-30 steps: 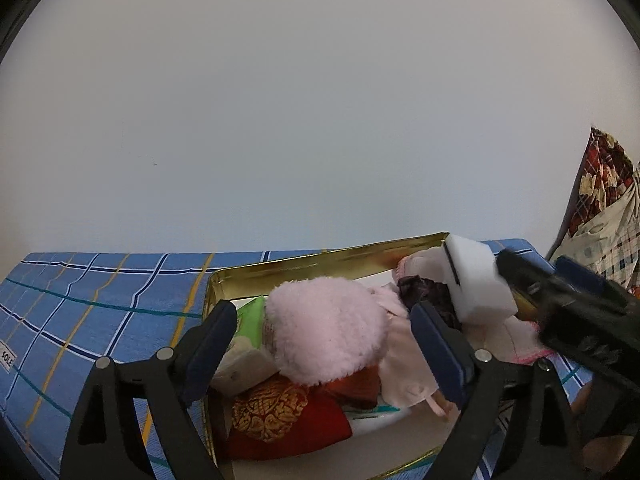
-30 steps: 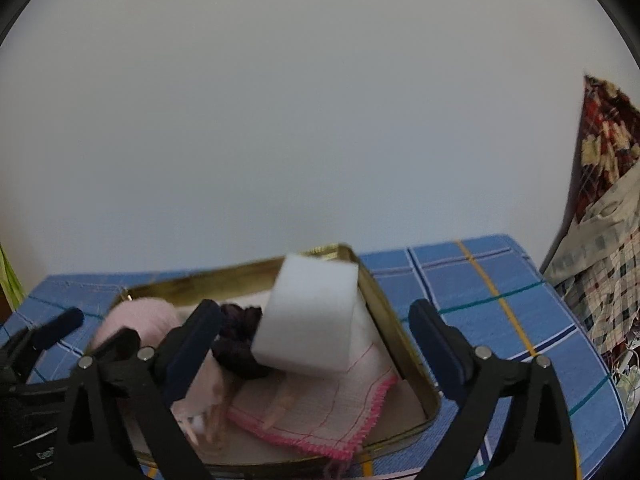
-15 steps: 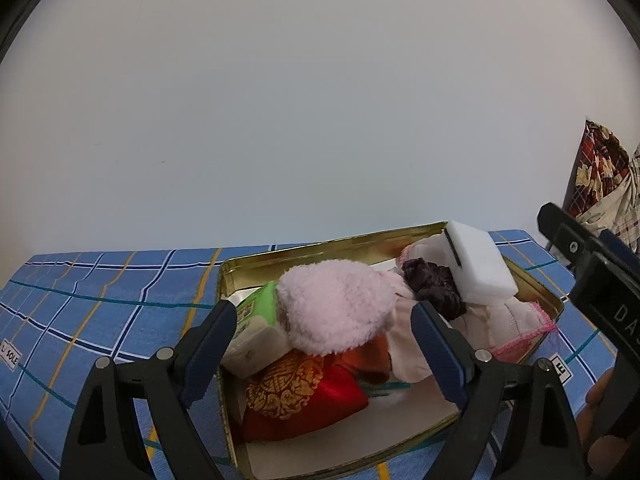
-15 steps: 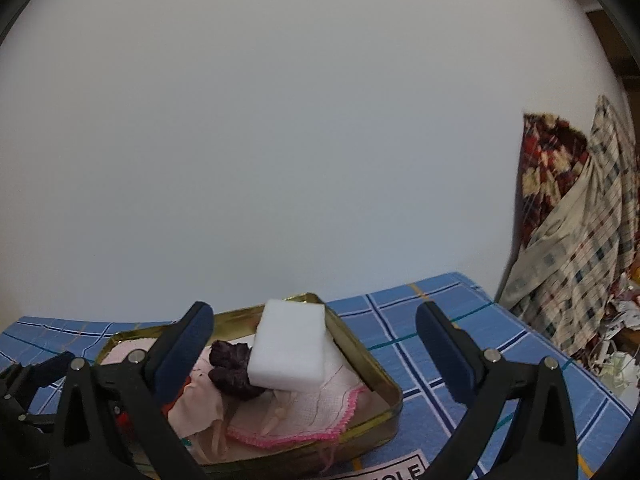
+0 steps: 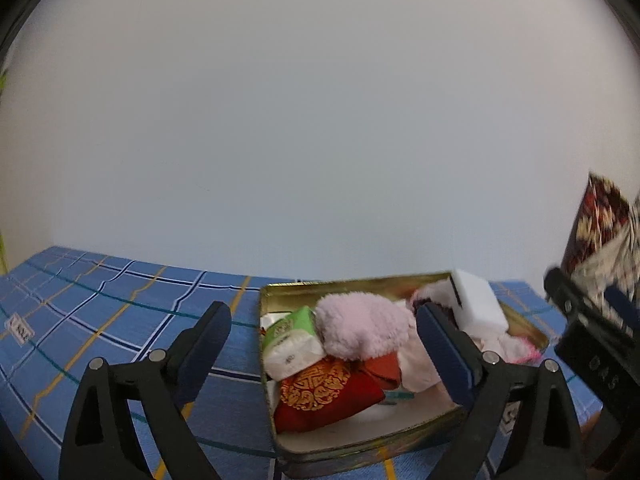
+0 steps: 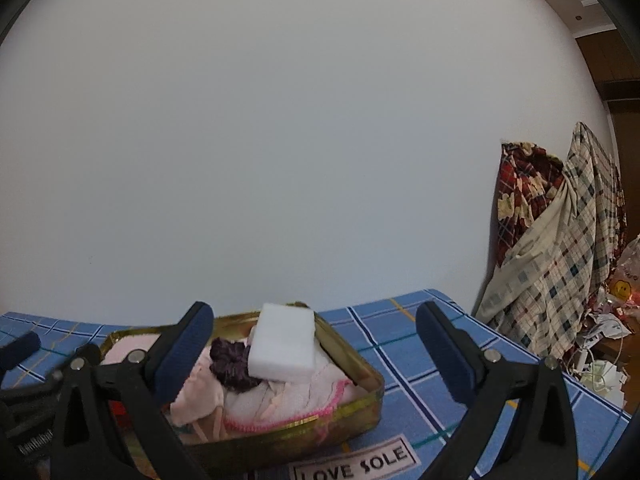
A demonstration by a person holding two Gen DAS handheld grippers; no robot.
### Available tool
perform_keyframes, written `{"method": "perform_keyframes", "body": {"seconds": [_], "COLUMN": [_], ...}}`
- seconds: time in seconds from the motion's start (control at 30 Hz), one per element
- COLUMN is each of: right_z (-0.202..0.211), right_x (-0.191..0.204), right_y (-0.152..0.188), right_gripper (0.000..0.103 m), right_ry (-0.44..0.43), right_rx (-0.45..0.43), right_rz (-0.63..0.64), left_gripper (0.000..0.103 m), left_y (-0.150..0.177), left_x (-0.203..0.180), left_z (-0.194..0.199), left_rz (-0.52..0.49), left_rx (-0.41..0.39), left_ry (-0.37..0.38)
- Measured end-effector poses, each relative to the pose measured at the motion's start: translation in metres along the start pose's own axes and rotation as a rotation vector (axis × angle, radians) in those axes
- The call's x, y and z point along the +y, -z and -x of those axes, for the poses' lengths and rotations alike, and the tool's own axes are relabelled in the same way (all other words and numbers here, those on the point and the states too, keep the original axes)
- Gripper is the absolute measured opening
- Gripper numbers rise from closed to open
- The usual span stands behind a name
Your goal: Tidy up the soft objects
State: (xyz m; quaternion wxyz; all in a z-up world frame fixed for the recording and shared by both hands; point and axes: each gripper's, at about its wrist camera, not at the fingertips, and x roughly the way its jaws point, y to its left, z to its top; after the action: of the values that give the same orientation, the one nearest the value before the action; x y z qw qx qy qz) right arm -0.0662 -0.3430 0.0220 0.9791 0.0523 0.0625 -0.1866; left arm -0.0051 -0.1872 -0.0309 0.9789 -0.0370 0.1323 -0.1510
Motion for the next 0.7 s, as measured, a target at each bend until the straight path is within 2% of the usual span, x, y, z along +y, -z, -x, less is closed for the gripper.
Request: {"method": "perform_keyframes", "body": {"seconds": [0.23, 0.33, 0.47, 0.7], "right_z": [0.031, 0.04, 0.046, 0.059], "right_x": [-0.004, -0.003, -0.003, -0.003], "right_y": [0.001, -0.001, -0.001, 0.0], "right_gripper": [0.103, 0.103, 0.103, 0.103], "right_ry": [0.015, 0.021, 0.018, 0.009], "right_rx": [-0.09, -0.123, -0.124, -0.146], "right_rz": [-0.039, -0.032, -0.026, -0.019], "left_gripper": [0.096, 0.096, 0.096, 0.097], "left_y": [0.005, 0.008, 0.009, 0.007], "left_x": [0.002, -0.002, -0.007, 0.0], "left_z": [0.006, 0.015, 0.025, 0.03], "left_rz": [-0.031, -0.074, -0.111, -0.097], "left_rx": [0.02, -0.007, -0.037, -0.051], "left_ry": [0.004, 0.011, 0.018, 0.016]}}
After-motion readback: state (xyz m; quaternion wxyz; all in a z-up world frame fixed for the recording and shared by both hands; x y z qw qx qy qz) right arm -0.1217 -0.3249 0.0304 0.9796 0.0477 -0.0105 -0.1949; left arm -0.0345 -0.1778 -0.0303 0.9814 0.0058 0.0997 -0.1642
